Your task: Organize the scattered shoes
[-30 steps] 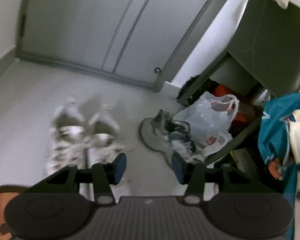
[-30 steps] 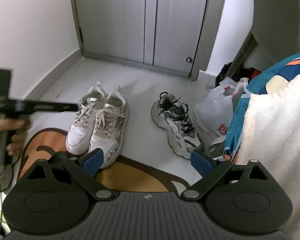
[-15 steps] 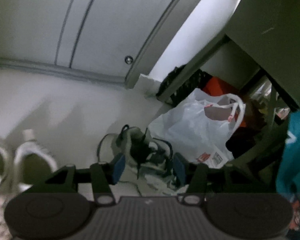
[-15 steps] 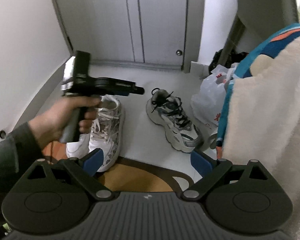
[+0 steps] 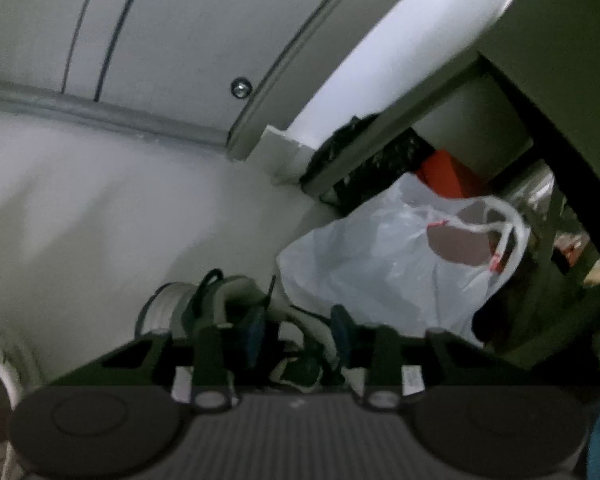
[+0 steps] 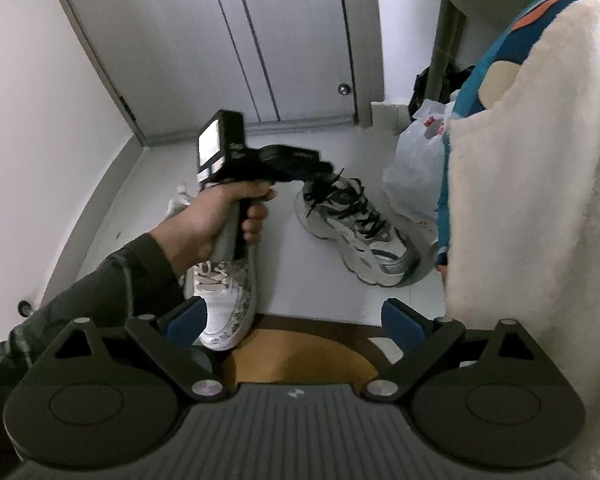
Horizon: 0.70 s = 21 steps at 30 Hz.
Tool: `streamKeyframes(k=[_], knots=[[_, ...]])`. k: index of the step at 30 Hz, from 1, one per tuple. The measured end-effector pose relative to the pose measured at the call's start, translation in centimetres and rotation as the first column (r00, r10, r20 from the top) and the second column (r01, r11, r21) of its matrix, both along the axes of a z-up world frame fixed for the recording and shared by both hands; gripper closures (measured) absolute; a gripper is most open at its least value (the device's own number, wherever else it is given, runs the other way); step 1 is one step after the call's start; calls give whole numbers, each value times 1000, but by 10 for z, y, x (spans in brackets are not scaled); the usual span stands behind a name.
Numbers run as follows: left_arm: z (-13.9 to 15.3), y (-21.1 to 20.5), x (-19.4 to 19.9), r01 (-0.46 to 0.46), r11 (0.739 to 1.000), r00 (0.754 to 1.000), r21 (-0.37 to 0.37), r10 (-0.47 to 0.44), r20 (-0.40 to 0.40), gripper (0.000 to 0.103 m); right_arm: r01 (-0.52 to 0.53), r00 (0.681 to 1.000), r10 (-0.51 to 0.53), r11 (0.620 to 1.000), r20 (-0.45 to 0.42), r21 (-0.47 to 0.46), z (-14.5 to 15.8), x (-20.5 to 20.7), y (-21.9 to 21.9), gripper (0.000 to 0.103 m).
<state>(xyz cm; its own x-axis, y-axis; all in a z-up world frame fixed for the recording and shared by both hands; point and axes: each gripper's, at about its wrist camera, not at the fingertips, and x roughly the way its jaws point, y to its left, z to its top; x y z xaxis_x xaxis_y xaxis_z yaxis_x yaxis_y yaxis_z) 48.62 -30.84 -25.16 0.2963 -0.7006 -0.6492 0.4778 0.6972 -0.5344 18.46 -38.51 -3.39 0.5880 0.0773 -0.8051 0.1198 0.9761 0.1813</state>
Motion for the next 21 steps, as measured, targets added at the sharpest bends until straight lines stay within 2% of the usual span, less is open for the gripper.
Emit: streamKeyframes(k=[4,6,8,12,14,19,21], knots=[[-11,-7,13,20,998,1000,53,-19,-25,61,4,1000,-4,1000,-6,17,-1,0,-3,6],[-16,-7,16,33,998,998,44,-31,-46,59,7,1000,-7,1000,-8,23,-1,1,-5,6],[-22,-8,18,55,998,995,27,-53,-84,53,9,1000,-9,999,-11,33,-2,2,-6,6],[-22,-15,15,100,994,991,49,-95,-89,41,7,1000,-6,998,-31,64,-6,3,-7,6],[-25,-17,16,128,990,985,60,-119,-126,41,5,1000,-3,998,-29,70,-6,1,-7,6],[-27,-23,17,169,983,978,77,-157,-133,40,5,1000,-3,996,-25,87,-4,-1,-7,6],[-26,-28,17,193,977,975,92,-181,-129,34,2,1000,1,996,-28,91,-6,0,-7,6]])
